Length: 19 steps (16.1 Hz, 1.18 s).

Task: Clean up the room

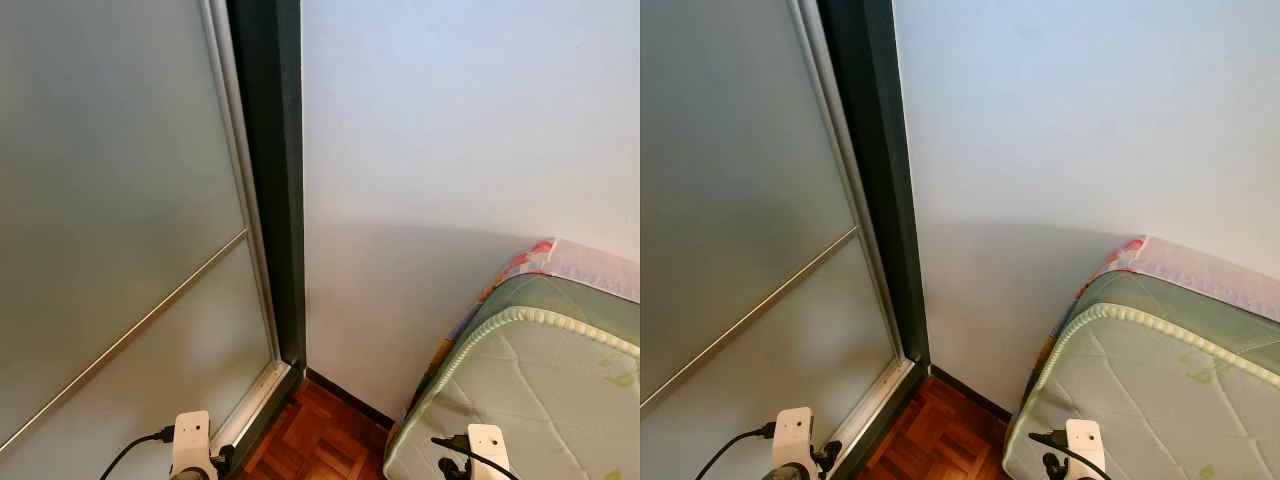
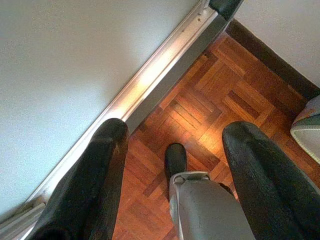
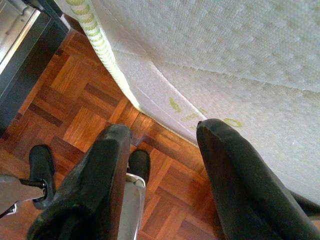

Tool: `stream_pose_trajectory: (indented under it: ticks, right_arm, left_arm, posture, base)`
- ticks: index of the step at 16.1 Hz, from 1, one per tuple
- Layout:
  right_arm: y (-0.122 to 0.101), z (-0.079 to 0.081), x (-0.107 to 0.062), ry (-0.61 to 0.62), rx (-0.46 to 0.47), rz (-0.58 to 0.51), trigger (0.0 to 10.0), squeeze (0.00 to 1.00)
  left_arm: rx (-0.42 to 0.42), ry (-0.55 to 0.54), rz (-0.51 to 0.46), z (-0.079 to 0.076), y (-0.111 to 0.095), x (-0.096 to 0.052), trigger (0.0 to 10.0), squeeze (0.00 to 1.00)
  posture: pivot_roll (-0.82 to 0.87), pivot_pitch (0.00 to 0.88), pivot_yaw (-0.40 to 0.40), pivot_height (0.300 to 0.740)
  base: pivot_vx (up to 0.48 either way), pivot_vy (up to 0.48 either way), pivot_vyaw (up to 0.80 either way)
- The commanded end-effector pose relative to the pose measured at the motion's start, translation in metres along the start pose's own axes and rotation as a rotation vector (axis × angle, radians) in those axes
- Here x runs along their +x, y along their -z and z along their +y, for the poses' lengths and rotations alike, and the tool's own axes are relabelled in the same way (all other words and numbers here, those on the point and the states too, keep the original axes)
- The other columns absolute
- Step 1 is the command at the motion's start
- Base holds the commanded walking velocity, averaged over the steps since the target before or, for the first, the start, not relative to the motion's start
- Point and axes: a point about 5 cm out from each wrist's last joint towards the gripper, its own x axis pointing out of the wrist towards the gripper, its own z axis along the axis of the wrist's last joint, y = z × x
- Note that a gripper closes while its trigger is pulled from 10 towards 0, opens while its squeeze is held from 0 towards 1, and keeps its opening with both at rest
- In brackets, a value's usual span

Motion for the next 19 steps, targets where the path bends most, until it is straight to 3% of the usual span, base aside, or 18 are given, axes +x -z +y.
stream_pose_trajectory:
  ticks: [1, 6, 19]
  right_arm:
    - [-0.0247, 0.0039, 0.0064, -0.012, 0.137, 0.006, 10.0, 0.00]
    - [-0.0238, 0.0060, 0.0065, -0.008, 0.162, -0.005, 10.0, 0.00]
    - [-0.0231, 0.0045, 0.0063, 0.001, 0.130, 0.006, 10.0, 0.00]
  left_arm:
    - [0.116, 0.200, -0.072, -0.1286, -0.0595, -0.0046, 10.0, 0.00]
    - [0.215, 0.195, -0.039, -0.1245, -0.0589, -0.0027, 10.0, 0.00]
    - [0.201, 0.203, -0.041, -0.1254, -0.0576, -0.0031, 10.0, 0.00]
  posture:
    - [0.05, 0.000, 0.007, 0.740]
    - [0.06, 0.000, 0.009, 0.740]
    - [0.07, 0.000, 0.002, 0.740]
  base:
    - [0.000, 0.000, 0.00]
    - [0.000, 0.000, 0.00]
    - [0.000, 0.000, 0.00]
